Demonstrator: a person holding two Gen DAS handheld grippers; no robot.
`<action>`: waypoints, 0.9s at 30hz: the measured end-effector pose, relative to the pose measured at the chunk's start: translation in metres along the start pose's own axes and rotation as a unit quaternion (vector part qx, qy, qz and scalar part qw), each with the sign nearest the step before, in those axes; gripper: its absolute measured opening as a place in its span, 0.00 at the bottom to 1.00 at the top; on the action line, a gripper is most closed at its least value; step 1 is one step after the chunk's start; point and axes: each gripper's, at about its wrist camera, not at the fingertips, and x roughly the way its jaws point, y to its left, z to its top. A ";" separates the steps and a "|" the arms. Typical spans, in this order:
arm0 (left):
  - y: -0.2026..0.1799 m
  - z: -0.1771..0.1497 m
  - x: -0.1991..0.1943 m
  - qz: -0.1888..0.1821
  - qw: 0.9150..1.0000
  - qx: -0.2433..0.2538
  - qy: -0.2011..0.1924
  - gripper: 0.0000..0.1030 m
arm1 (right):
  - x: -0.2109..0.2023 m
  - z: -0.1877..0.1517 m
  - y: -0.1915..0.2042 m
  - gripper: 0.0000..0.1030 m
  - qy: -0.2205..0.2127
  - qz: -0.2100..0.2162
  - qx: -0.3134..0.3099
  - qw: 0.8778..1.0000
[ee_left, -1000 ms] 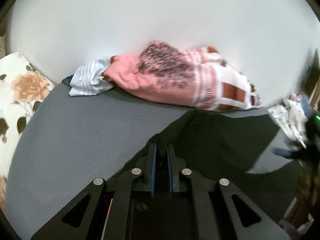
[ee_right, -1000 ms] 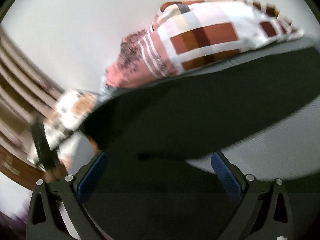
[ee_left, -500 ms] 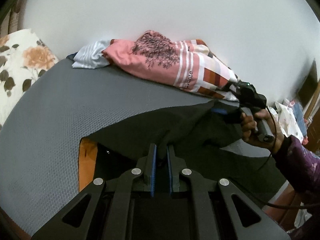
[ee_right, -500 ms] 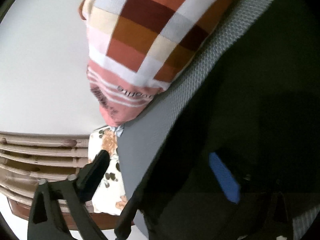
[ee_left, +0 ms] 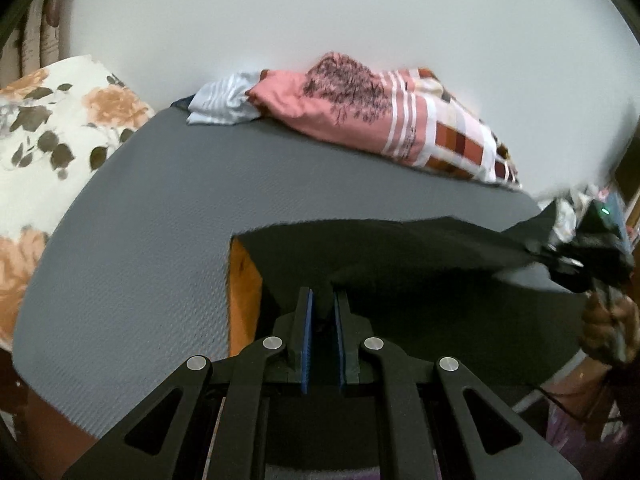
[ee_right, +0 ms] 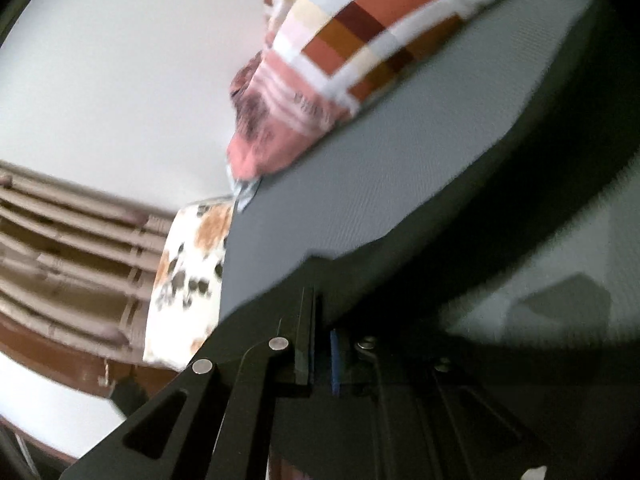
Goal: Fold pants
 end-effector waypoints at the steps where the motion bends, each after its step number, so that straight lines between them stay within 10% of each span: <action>1: 0.000 -0.006 -0.003 0.004 1.000 0.005 0.005 0.10 | -0.011 -0.015 -0.004 0.07 0.004 -0.001 0.002 1.000; 10: 0.004 -0.052 -0.003 0.027 0.997 0.017 0.065 0.10 | -0.018 -0.127 -0.059 0.06 0.069 -0.030 0.053 0.996; 20: 0.004 -0.073 -0.004 0.045 0.995 0.037 0.082 0.11 | -0.014 -0.153 -0.081 0.06 0.104 -0.029 0.093 0.990; 27: 0.020 -0.076 -0.001 0.088 0.992 0.027 0.083 0.41 | -0.008 -0.154 -0.083 0.06 0.111 -0.016 0.105 0.988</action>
